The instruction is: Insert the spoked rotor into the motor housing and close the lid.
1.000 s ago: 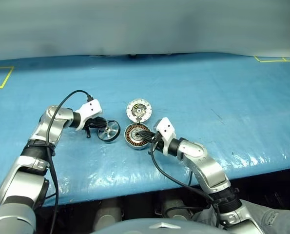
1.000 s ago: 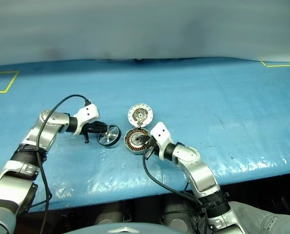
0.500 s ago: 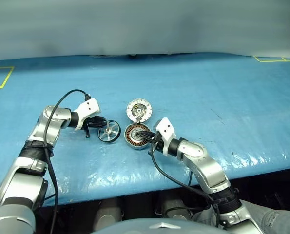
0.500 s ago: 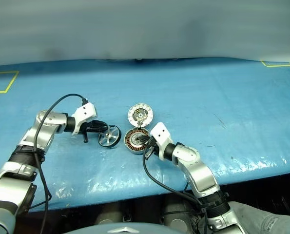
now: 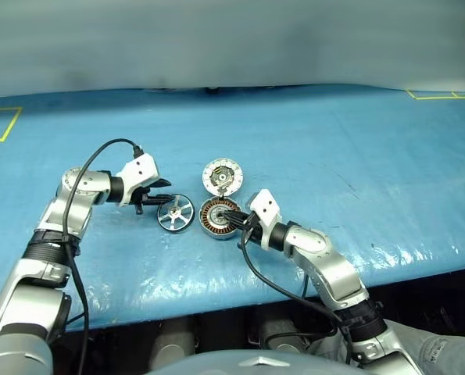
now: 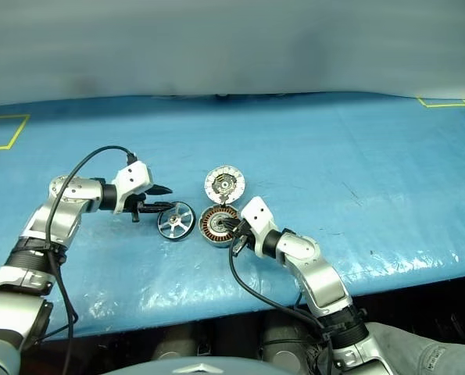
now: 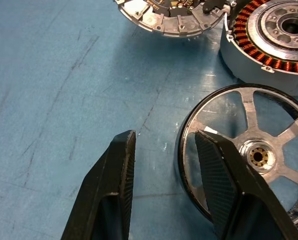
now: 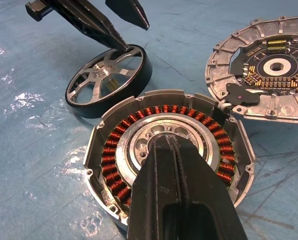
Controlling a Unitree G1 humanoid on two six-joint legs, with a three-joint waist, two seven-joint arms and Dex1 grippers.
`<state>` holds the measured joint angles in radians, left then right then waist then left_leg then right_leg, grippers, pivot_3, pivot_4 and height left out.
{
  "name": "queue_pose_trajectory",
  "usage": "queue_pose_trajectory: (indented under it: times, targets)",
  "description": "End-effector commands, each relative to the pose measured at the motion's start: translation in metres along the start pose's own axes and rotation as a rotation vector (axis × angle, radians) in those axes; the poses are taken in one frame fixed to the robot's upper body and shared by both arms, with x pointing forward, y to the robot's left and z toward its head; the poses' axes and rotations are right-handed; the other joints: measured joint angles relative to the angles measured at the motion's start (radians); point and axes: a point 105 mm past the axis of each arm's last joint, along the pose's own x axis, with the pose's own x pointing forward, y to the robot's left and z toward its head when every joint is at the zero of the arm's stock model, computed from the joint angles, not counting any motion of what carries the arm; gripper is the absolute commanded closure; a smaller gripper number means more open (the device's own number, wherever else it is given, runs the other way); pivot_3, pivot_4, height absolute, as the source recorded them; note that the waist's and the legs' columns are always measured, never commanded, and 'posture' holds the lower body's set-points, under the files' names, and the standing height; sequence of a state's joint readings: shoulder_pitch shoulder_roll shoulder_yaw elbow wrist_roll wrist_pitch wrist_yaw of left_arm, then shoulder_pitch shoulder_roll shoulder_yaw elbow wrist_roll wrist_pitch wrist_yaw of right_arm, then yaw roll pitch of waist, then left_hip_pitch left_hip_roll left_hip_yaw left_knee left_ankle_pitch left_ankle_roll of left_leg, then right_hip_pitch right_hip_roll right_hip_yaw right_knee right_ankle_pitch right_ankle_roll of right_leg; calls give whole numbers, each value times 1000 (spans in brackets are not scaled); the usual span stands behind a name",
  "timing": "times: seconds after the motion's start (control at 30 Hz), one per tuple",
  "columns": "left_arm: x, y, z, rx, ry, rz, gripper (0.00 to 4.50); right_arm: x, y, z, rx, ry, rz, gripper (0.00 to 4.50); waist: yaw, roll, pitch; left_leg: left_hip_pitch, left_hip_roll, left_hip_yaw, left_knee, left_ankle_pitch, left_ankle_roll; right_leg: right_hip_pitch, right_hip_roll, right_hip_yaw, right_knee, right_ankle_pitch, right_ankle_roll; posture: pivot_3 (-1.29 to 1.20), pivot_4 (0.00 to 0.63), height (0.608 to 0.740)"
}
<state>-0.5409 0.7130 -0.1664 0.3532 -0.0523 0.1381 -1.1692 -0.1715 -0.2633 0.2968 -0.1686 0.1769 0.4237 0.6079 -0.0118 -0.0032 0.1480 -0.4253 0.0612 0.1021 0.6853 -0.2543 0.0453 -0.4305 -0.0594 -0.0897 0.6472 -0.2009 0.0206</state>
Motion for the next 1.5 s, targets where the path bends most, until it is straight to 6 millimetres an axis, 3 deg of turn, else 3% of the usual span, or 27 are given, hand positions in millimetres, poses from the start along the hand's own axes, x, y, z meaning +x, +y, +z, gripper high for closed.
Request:
queue_pose_trajectory:
  times: [0.03,1.43,1.5]
  targets:
    - [-10,2,7,33,6,2,2519,-1,0,9,-17,-37,0,4500,0,0,0,0,0,0,0,0,0,0,0,0,0,0,0,0,150,740]
    - [-5,-10,-21,126,167,-61,2519,-2,-5,6,-32,-23,-26,4500,1,0,0,1,0,0,4,0,0,0,0,1,5,0,-1,0,150,740]
    - [-4,-10,-21,119,166,-61,2899,-2,-5,5,-34,-20,-27,4500,1,0,0,1,0,0,4,0,0,0,0,1,5,-1,-1,0,150,740]
